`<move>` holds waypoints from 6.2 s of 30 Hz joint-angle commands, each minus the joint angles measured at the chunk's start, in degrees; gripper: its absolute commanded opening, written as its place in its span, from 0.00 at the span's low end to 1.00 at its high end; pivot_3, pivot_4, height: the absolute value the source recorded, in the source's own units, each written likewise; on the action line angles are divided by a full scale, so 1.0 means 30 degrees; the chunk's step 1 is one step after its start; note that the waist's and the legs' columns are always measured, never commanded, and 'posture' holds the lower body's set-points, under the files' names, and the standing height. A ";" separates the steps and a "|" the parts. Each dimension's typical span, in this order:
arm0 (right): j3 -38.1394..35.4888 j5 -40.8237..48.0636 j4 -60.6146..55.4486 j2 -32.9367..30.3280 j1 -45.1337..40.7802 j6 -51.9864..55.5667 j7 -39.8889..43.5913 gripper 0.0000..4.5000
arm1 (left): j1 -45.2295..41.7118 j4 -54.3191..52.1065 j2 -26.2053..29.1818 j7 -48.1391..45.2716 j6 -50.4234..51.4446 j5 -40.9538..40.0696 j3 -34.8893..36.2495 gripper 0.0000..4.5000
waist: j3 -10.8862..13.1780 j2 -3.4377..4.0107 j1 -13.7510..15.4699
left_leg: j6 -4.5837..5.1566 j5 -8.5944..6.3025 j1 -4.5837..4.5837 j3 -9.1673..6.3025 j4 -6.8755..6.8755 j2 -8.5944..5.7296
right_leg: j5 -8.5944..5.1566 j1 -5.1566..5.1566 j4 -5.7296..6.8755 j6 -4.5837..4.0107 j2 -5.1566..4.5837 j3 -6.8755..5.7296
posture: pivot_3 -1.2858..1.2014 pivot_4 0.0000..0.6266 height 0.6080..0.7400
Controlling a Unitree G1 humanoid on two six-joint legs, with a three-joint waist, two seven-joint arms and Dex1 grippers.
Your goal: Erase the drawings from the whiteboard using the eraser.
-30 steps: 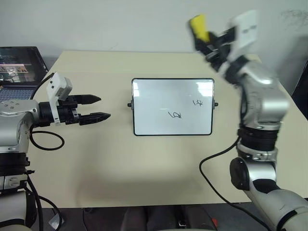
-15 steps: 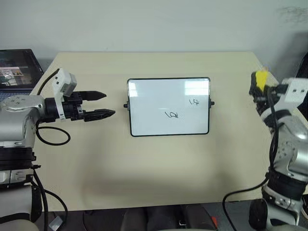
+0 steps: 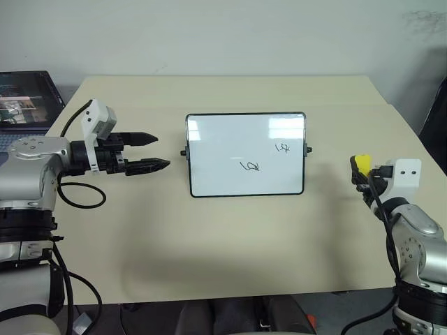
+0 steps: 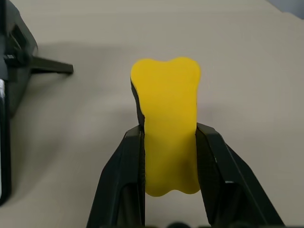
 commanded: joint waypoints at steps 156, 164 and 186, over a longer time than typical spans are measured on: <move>0.0631 -0.0005 0.0186 0.0189 -0.0122 -0.2866 0.0974 0.24 | -0.0025 -0.0858 0.1081 -0.0477 0.0682 -0.0934 0.1480 1.00 | 0.0005 -0.0010 -0.0178 | -0.0009 -0.0005 0.0057 -0.0010 -0.0009 0.0036 | -0.0006 0.0021 0.0030 -0.0044 0.0034 0.0005 | 0.52 0.24 1.00; 0.1283 -0.0602 0.1052 0.2500 0.1309 -0.6076 -0.1390 0.24 | 0.0077 -0.0848 0.1138 -0.0471 0.0549 -0.0977 0.1549 1.00 | 0.0004 -0.0012 -0.0038 | -0.0011 -0.0005 0.0047 -0.0007 -0.0001 0.0026 | -0.0005 0.0022 0.0018 -0.0041 0.0054 0.0007 | 0.52 0.24 1.00; 0.2980 -0.0317 -0.0223 0.1768 -0.0358 -0.6645 -0.1128 0.24 | 0.0120 -0.0732 0.1094 -0.0358 0.0513 -0.0961 0.1583 1.00 | 0.0008 -0.0006 -0.0079 | -0.0011 -0.0005 0.0050 -0.0005 0.0009 0.0027 | -0.0005 0.0022 0.0025 -0.0042 0.0053 0.0017 | 0.52 0.24 1.00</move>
